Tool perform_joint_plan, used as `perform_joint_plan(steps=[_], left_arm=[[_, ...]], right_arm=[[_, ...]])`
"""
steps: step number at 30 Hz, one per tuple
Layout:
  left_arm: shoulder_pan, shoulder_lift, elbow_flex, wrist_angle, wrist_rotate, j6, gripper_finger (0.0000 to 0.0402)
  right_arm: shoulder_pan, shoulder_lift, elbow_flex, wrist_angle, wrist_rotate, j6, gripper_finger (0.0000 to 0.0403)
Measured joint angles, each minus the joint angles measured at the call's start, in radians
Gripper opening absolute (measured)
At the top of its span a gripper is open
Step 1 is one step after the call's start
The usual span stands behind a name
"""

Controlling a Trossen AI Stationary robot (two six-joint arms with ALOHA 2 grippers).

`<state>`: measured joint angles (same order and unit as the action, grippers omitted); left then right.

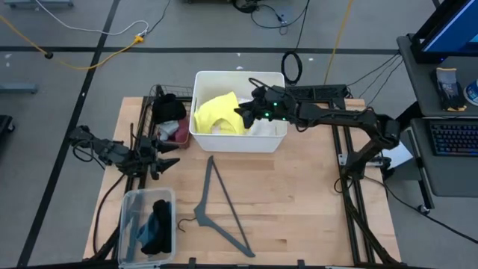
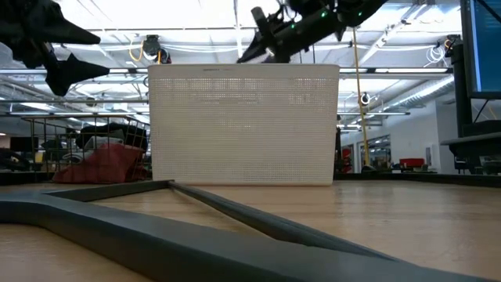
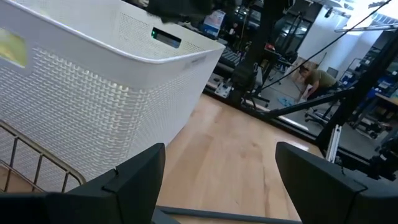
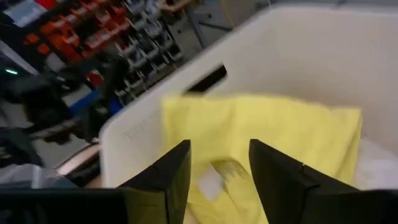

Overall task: Pick & Place Cloths
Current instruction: Return to Home Position

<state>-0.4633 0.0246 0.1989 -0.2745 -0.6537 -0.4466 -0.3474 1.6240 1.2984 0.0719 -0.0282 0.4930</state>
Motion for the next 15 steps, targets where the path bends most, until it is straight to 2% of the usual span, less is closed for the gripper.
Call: perform_joint_plan(steps=[3,8,12,15], left_arm=[[0.000,0.000,0.000,0.000,0.000,-0.011,0.0310],[0.000,0.000,0.000,0.003,0.031,-0.113,0.0310],[0.000,0.000,0.000,0.036,0.158,0.015,0.0310],[0.000,0.000,0.000,0.102,0.299,0.155,0.0310]], right_arm=[[0.008,-0.049,0.000,-0.001,0.001,-0.033,0.0149],[0.042,-0.144,0.000,-0.033,0.001,-0.106,0.0131],[0.087,-0.229,0.000,-0.129,0.001,-0.205,0.0104],[0.123,-0.287,0.000,-0.225,0.012,-0.269,0.0071]])
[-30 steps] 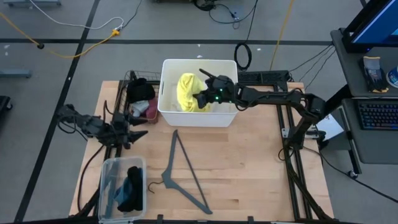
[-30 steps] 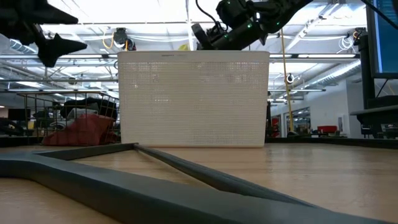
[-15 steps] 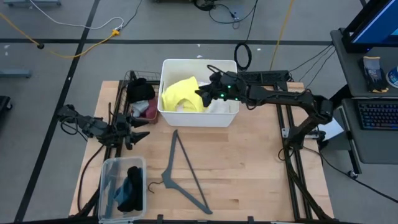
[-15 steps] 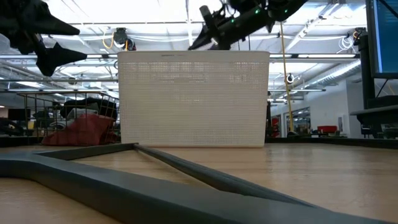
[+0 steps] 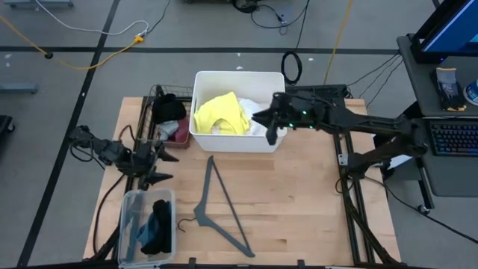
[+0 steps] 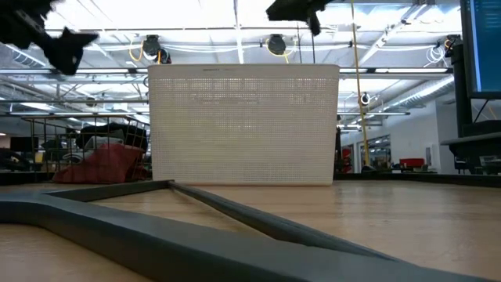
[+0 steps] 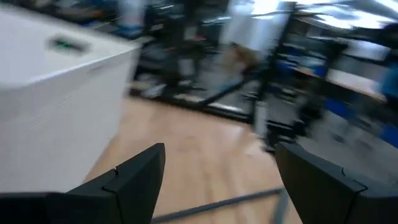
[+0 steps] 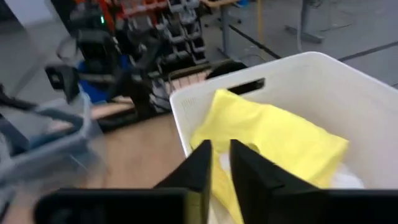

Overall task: Pick & Place Cloths
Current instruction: Return to Home Position

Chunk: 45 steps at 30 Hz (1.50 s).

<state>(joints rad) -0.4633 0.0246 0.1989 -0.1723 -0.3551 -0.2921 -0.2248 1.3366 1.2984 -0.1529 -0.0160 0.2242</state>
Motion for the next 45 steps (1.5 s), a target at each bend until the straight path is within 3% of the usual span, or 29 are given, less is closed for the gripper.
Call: perform_joint_plan(steps=[2,5,12,18,23,30,45], left_arm=[[0.000,0.000,0.000,0.037,0.073,0.073,0.0310],[-0.001,0.000,0.000,0.027,0.092,0.107,0.0310],[0.000,0.000,0.000,-0.006,0.073,0.110,0.0310],[0.000,0.000,0.000,-0.010,0.074,0.111,0.0310],[0.000,0.000,0.000,-0.013,0.075,0.109,0.0310],[0.000,0.000,0.000,-0.020,0.075,0.115,0.0310],[0.000,0.000,0.000,-0.029,0.073,0.136,0.0310]], right_arm=[[0.030,-0.036,0.000,-0.064,0.044,-0.033,0.0042],[0.078,-0.082,0.000,-0.146,0.117,-0.084,0.0007],[0.172,-0.159,-0.010,-0.234,0.197,-0.142,0.0001],[0.195,-0.257,-0.151,-0.196,0.201,-0.124,0.0001],[0.195,-0.380,-0.341,-0.056,0.154,-0.076,0.0001],[0.195,-0.576,-0.581,0.062,-0.012,-0.135,0.0001],[0.194,-0.954,-0.865,0.066,-0.012,-0.113,0.0001]])
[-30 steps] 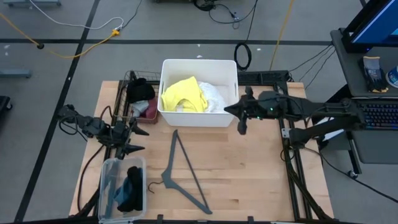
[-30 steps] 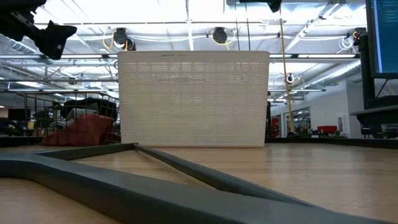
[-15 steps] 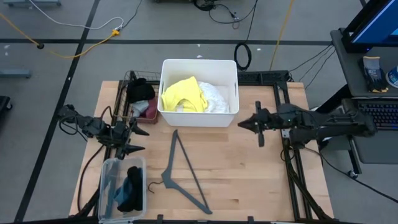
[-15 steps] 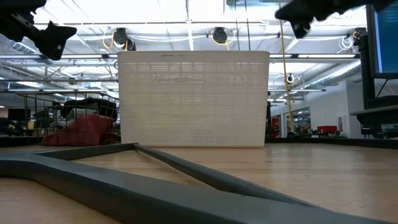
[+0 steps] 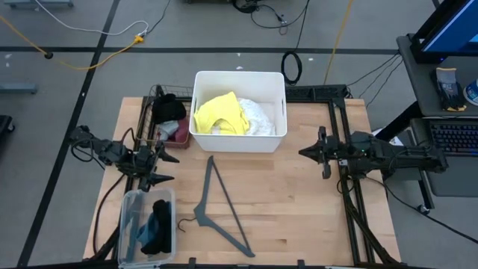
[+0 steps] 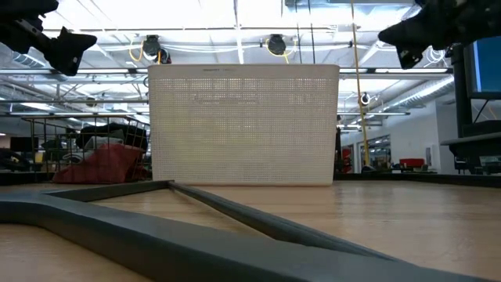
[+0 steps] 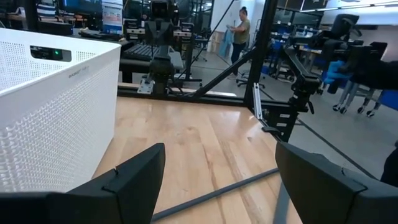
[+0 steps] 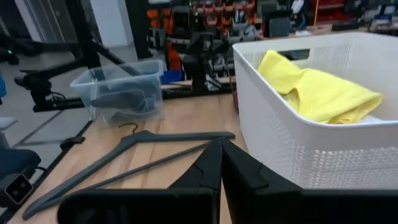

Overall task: Pick & Place Cloths
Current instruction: Return to Home Position

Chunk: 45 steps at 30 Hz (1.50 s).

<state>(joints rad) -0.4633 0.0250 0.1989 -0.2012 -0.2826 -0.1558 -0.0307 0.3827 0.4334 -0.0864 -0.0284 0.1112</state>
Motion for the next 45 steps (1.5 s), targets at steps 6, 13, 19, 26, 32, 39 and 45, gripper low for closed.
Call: perform_joint_plan(steps=[6,13,19,26,32,39,45], left_arm=[[0.000,0.000,0.000,-0.005,-0.003,0.004,0.0310],[0.000,0.000,0.000,-0.006,-0.004,0.024,0.0310],[0.000,0.000,-0.015,0.019,-0.025,0.052,0.0310],[0.000,0.000,-0.157,0.200,-0.042,0.056,0.0310],[0.004,0.000,-0.183,0.262,-0.037,0.078,0.0310],[0.032,0.000,-0.182,0.260,-0.042,0.076,0.0310],[0.039,0.000,-0.182,0.259,-0.043,0.078,0.0310]], right_arm=[[0.000,-0.118,-0.059,-0.008,0.000,0.000,0.0000],[0.000,-0.233,-0.086,-0.111,0.000,0.032,0.0000],[0.000,-0.285,-0.086,-0.136,0.000,0.036,0.0000],[0.000,-0.287,-0.086,-0.158,0.008,0.034,0.0000],[0.000,-0.286,-0.144,-0.129,0.027,0.036,0.0000],[0.000,-0.287,-0.259,0.026,0.028,0.033,0.0000],[0.000,-0.287,-0.310,0.039,0.034,0.032,0.0000]])
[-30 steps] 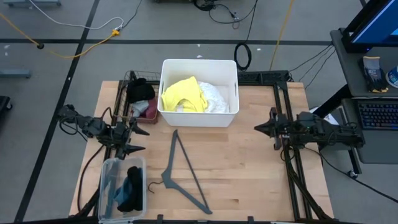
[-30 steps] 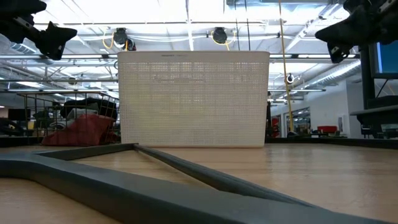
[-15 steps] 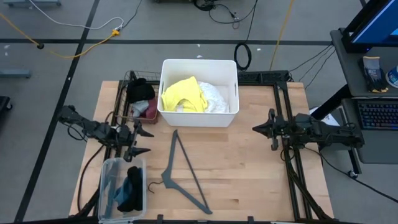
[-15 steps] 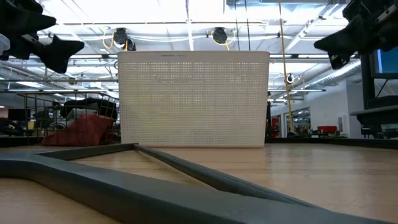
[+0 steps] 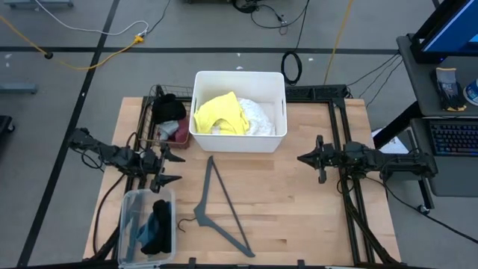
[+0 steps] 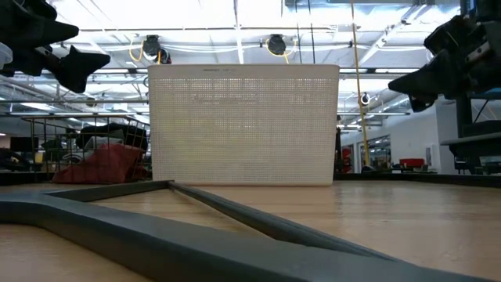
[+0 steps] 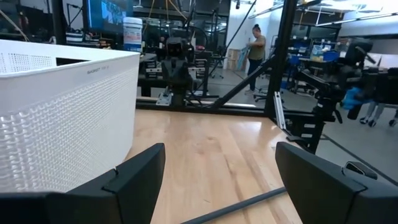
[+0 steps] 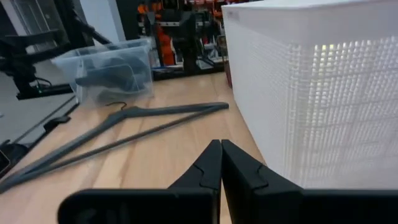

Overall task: Pick & Place Cloths
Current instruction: Return to Home Position

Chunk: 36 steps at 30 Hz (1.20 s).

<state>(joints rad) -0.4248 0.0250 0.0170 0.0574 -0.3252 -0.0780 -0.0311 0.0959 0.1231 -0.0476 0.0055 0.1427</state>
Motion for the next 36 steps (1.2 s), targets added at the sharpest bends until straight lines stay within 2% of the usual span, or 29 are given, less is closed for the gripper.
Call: perform_joint_plan(steps=[12,36], left_arm=[[0.000,0.000,0.000,0.000,0.000,-0.014,0.0310],[0.000,0.000,0.000,0.000,0.001,-0.016,0.0310]], right_arm=[[0.000,0.000,-0.091,0.101,-0.006,0.002,0.0000],[0.000,0.000,-0.095,0.104,-0.006,0.002,0.0003]])
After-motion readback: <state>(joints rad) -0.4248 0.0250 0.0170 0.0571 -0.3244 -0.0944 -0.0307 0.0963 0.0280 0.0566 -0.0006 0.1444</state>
